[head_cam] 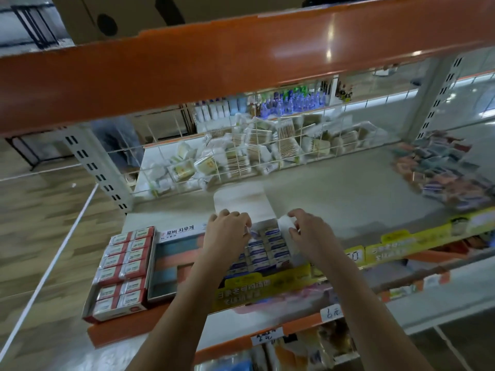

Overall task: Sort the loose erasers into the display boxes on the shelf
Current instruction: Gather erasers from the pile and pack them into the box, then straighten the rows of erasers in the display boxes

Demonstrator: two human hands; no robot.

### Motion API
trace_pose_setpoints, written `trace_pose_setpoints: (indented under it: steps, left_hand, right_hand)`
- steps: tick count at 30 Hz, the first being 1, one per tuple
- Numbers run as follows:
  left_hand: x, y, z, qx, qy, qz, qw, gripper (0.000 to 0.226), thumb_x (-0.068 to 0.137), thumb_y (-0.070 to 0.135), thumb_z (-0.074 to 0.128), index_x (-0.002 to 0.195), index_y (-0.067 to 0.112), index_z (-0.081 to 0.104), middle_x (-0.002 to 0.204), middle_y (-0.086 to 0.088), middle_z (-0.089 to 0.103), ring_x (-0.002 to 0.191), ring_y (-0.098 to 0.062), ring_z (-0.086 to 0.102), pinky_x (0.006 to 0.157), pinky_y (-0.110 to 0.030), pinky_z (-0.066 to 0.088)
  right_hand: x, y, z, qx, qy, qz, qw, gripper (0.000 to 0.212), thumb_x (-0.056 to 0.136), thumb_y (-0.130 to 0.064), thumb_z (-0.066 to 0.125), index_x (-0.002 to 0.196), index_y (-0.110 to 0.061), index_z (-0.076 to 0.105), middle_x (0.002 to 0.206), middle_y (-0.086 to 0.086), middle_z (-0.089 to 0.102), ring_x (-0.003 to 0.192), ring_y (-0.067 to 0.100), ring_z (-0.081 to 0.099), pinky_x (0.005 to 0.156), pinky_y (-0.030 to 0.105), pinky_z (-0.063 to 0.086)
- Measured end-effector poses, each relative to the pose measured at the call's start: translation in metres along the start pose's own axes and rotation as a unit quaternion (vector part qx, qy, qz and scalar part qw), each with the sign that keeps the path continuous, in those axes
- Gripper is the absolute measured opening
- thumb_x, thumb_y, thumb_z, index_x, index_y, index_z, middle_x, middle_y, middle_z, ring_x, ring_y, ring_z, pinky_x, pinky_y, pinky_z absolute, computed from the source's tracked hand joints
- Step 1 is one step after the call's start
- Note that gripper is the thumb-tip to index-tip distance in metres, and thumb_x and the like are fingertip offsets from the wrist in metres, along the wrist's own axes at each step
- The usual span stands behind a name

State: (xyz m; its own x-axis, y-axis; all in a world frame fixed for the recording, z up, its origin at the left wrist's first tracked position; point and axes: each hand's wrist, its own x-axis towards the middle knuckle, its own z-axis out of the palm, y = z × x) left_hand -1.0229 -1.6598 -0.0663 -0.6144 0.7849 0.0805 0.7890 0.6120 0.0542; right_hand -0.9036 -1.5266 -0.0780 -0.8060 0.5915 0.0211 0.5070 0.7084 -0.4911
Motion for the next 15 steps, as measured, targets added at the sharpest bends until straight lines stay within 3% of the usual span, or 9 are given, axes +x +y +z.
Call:
trace_pose_setpoints:
  steps: [6,15]
  left_hand:
    - [0.0,0.012,0.006,0.02,0.004,-0.064,0.998,0.021,0.094,0.028,0.049,0.113,0.026,0.059,0.116,0.004,0.057,0.112,-0.018,0.045,0.092,-0.031,0.033]
    - [-0.006,0.026,0.021,0.054,0.027,-0.102,0.993,0.02,0.095,0.021,0.045,0.098,0.024,0.064,0.098,0.005,0.064,0.095,-0.017,0.052,0.088,-0.031,0.029]
  right_hand:
    - [0.001,0.003,-0.002,0.016,-0.012,-0.038,0.999,0.033,0.096,-0.018,0.046,0.129,-0.014,0.044,0.121,0.007,0.059,0.108,0.023,0.055,0.086,0.03,0.043]
    - [0.002,0.008,0.002,0.019,-0.017,-0.056,0.998,0.036,0.097,-0.019,0.044,0.133,-0.014,0.041,0.126,0.006,0.056,0.112,0.021,0.054,0.09,0.028,0.043]
